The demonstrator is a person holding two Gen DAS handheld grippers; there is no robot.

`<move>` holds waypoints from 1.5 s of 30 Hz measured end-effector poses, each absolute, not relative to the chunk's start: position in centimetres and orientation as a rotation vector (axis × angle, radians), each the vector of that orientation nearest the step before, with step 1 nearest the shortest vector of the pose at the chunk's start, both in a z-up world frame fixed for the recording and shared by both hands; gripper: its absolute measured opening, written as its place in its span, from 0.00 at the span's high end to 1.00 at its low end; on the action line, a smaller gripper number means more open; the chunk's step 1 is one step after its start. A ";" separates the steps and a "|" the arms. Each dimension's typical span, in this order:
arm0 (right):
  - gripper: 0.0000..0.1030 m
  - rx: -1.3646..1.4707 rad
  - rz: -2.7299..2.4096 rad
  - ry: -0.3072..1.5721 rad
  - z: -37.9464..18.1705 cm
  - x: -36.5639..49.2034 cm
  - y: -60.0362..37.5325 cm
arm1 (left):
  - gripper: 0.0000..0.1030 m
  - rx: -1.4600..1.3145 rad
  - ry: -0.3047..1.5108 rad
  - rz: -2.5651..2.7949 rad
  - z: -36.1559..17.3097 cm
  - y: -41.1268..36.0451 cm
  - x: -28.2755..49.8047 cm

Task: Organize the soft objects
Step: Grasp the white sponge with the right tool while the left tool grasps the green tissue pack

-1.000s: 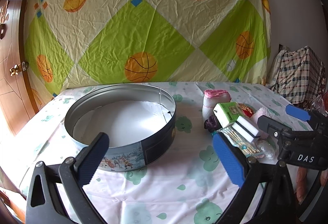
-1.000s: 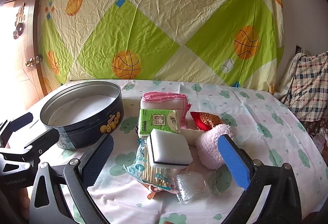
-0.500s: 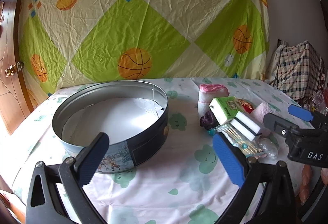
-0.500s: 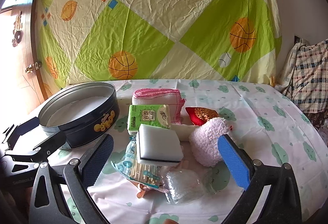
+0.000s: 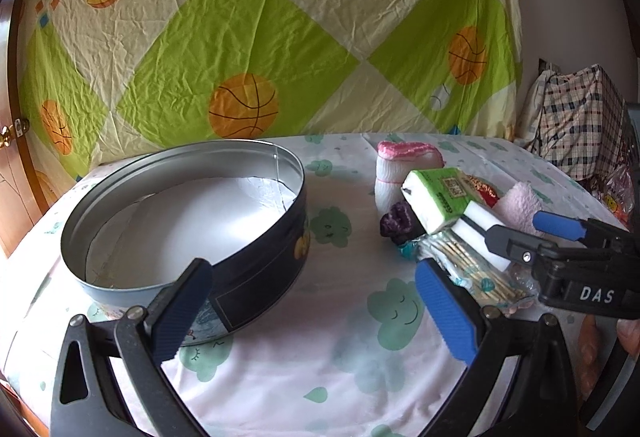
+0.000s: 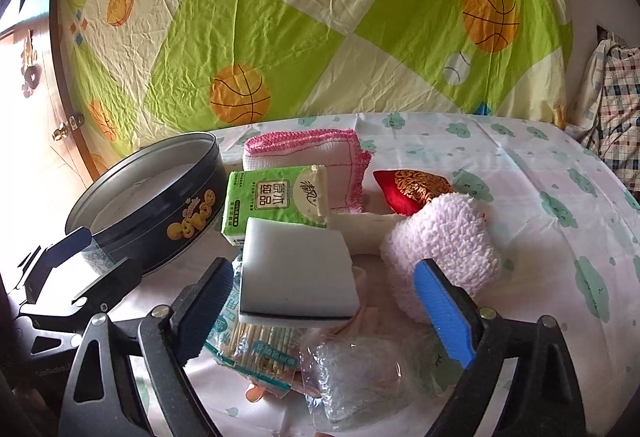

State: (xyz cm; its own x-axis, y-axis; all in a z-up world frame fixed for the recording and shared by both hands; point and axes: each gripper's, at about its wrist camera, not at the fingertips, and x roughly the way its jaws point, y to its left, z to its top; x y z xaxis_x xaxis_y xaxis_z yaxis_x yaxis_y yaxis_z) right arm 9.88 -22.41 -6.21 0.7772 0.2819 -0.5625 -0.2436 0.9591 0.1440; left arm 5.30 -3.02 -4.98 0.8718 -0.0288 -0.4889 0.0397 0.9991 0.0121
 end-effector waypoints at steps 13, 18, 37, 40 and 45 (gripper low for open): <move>0.44 0.127 0.366 0.585 -6.2 10.1 -23.5 | 0.00 0.056 0.514 -0.063 -4.6 -5.0 6.7; 0.44 0.146 0.277 0.515 -4.8 9.9 -25.5 | 0.00 0.080 0.504 -0.096 -3.7 -7.2 8.1; 0.44 0.230 0.083 0.443 -4.4 10.3 -30.3 | 0.01 0.170 0.553 -0.178 -4.3 -13.9 13.4; 0.44 0.218 0.084 0.445 -4.4 10.3 -30.1 | 0.02 0.190 0.579 -0.176 -4.9 -14.8 14.3; 0.44 0.199 0.080 0.438 -4.3 10.1 -29.8 | 0.19 0.160 0.589 -0.188 -4.9 -14.6 14.7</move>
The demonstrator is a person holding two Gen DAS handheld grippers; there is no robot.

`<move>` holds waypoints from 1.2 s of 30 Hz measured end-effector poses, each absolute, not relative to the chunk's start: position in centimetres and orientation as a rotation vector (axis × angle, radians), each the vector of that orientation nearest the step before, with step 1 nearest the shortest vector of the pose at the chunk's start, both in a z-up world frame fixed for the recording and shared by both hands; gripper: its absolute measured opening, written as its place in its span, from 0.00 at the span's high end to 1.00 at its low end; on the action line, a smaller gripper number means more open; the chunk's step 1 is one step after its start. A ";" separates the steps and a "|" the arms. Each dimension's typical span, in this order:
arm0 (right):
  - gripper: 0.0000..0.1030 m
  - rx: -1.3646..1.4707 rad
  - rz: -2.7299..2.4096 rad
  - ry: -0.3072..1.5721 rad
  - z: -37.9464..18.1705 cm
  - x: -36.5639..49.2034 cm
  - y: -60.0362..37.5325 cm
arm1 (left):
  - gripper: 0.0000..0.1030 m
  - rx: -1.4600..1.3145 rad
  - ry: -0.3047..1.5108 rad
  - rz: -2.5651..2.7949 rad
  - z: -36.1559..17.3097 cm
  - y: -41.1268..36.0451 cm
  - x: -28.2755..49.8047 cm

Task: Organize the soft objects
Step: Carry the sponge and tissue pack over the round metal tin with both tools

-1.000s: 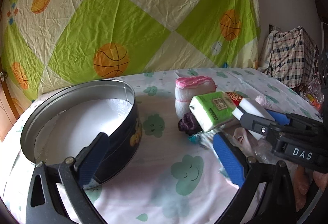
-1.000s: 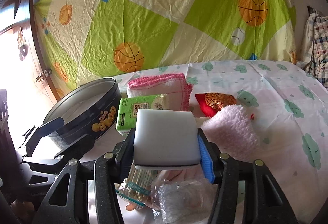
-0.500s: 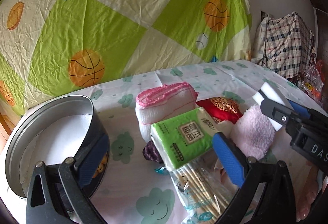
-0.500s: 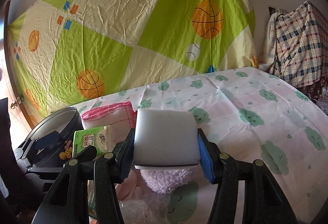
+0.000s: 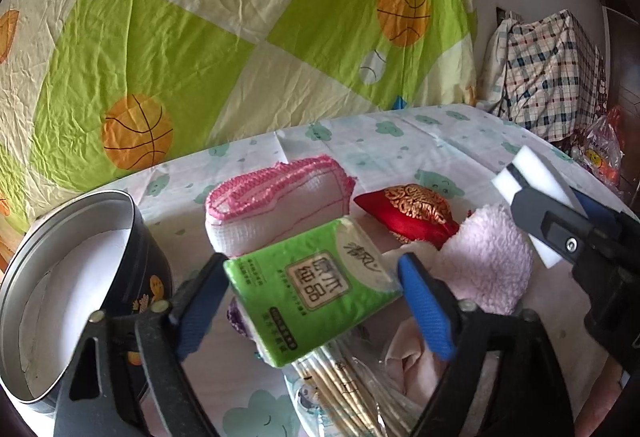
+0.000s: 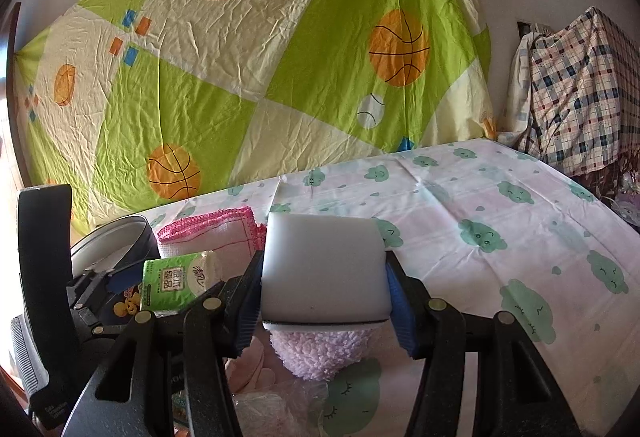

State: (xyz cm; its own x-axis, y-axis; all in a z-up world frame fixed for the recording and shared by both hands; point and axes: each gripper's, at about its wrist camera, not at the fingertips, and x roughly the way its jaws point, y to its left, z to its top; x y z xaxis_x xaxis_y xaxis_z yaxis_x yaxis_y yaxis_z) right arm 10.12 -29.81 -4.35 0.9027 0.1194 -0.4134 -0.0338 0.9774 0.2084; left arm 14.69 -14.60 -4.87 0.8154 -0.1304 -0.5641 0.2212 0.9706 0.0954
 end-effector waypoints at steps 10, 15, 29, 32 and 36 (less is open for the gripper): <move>0.44 0.212 0.074 0.407 -4.2 9.6 -30.2 | 0.21 0.033 0.522 -0.178 -4.2 -11.7 13.6; 0.44 0.183 0.067 0.380 -3.9 9.1 -29.6 | 0.21 -0.002 0.454 -0.145 -3.7 -10.2 12.2; 0.44 0.126 0.129 0.317 -3.4 8.4 -27.0 | 0.21 -0.046 0.368 -0.067 -3.1 -5.8 9.8; 0.44 0.113 0.154 0.304 -3.2 8.3 -25.8 | 0.21 -0.066 0.368 -0.053 -3.1 -4.6 9.7; 0.44 0.102 0.182 0.295 -3.2 8.3 -24.5 | 0.21 -0.079 0.361 -0.035 -3.3 -3.4 9.3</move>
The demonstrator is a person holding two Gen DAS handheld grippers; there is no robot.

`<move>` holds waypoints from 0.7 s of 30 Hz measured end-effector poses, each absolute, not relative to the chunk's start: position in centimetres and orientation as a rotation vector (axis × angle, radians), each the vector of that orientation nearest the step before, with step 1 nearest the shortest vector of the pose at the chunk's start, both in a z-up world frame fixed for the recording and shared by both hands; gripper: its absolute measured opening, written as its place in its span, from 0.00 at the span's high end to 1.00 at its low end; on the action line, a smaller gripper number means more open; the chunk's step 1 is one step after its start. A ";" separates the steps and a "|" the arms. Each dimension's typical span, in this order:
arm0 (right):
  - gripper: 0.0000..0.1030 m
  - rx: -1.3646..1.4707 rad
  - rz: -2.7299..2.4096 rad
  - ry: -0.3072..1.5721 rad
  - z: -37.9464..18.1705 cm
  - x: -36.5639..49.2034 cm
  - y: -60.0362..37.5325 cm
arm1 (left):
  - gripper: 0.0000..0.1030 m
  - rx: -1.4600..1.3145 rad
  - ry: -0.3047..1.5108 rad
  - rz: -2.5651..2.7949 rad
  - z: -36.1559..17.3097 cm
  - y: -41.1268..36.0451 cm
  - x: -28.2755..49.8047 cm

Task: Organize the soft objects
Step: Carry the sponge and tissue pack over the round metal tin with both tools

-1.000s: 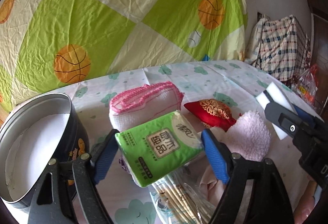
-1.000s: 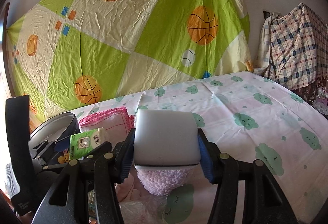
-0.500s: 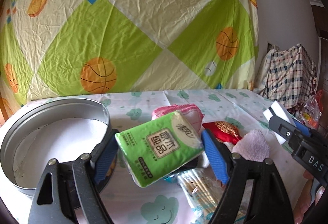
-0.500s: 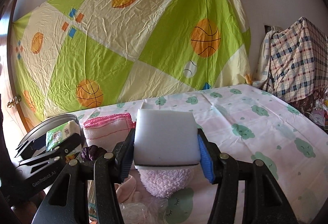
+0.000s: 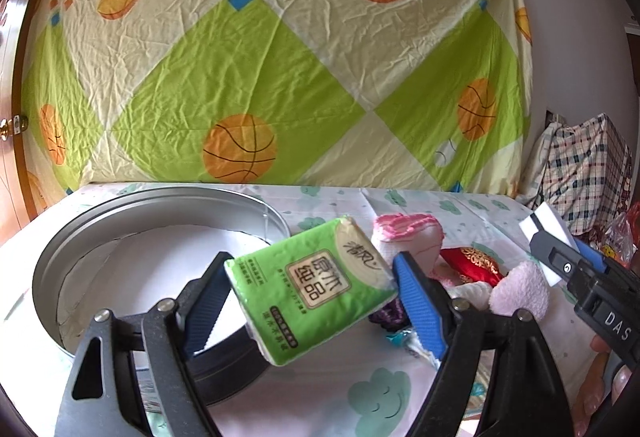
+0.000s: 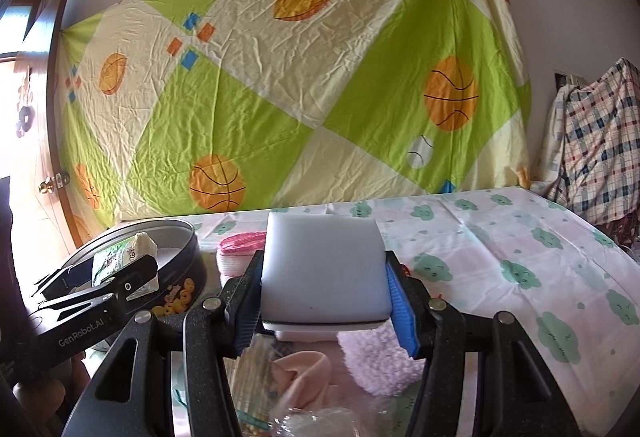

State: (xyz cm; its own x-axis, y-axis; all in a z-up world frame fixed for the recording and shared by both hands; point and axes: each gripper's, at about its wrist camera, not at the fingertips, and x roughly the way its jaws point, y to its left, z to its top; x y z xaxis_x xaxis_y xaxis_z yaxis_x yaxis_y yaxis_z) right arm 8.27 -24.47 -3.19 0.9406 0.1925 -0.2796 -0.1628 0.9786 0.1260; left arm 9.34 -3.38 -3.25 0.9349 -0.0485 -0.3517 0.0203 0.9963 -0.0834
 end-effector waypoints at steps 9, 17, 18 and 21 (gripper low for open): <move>0.44 0.090 0.226 0.270 -2.9 8.2 -22.1 | 0.21 -0.090 0.323 0.010 -3.2 -1.3 8.1; 0.44 0.083 0.265 0.246 -2.7 8.0 -20.5 | 0.21 -0.099 0.293 0.038 -2.9 0.1 7.4; 0.44 0.082 0.270 0.242 -2.7 8.0 -20.3 | 0.21 -0.100 0.290 0.041 -2.9 0.2 7.3; 0.44 0.076 0.282 0.231 -2.6 7.8 -19.7 | 0.21 -0.105 0.287 0.048 -3.0 0.7 7.3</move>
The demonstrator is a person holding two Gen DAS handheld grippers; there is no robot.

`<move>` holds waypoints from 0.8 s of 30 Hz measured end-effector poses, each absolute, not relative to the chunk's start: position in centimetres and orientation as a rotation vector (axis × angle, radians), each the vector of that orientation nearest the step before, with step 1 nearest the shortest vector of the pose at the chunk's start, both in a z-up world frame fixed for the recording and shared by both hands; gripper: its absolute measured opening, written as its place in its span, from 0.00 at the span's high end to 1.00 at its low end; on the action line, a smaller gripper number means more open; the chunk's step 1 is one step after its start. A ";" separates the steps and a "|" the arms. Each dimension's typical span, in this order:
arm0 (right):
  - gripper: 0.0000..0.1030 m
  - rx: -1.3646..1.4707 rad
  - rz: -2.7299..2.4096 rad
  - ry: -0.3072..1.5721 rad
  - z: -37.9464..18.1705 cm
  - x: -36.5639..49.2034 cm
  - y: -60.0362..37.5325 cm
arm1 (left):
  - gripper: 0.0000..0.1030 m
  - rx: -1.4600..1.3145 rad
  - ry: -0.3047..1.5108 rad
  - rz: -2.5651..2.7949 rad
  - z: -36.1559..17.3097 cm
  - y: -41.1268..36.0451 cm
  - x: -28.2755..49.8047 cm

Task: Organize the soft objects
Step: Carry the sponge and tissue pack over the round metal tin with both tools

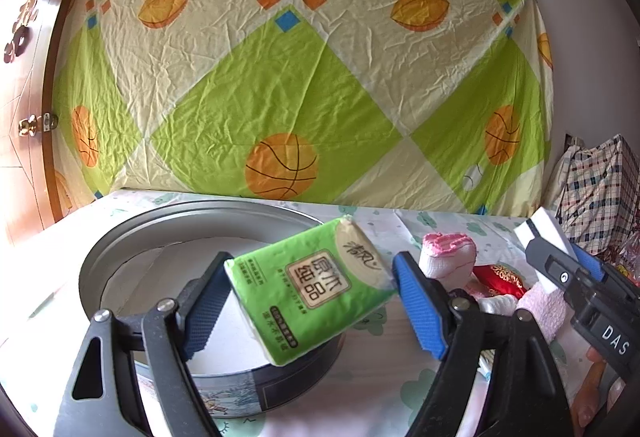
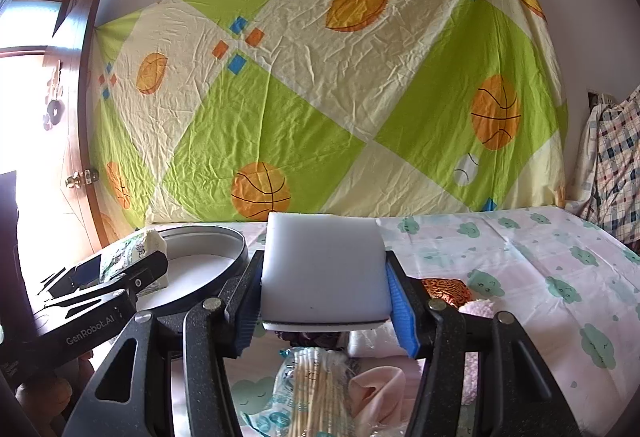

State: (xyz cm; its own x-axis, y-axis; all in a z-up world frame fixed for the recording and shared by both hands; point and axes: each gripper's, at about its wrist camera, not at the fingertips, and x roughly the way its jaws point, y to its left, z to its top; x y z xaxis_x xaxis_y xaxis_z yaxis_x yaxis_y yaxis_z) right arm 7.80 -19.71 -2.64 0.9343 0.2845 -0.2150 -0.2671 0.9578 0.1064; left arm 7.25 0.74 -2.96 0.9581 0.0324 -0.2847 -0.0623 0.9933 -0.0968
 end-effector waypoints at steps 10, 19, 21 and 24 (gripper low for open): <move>0.44 0.060 0.319 0.225 -2.6 7.6 -18.0 | 0.21 -0.121 0.276 0.074 -2.9 2.4 7.0; 0.44 0.042 0.359 0.215 -2.6 7.2 -16.1 | 0.21 -0.131 0.264 0.105 -2.9 4.0 6.5; 0.44 0.041 0.366 0.213 -2.6 7.1 -15.7 | 0.21 -0.136 0.262 0.111 -3.0 4.4 6.4; 0.44 0.038 0.379 0.211 -2.6 7.0 -15.2 | 0.21 -0.141 0.259 0.119 -3.0 4.8 6.3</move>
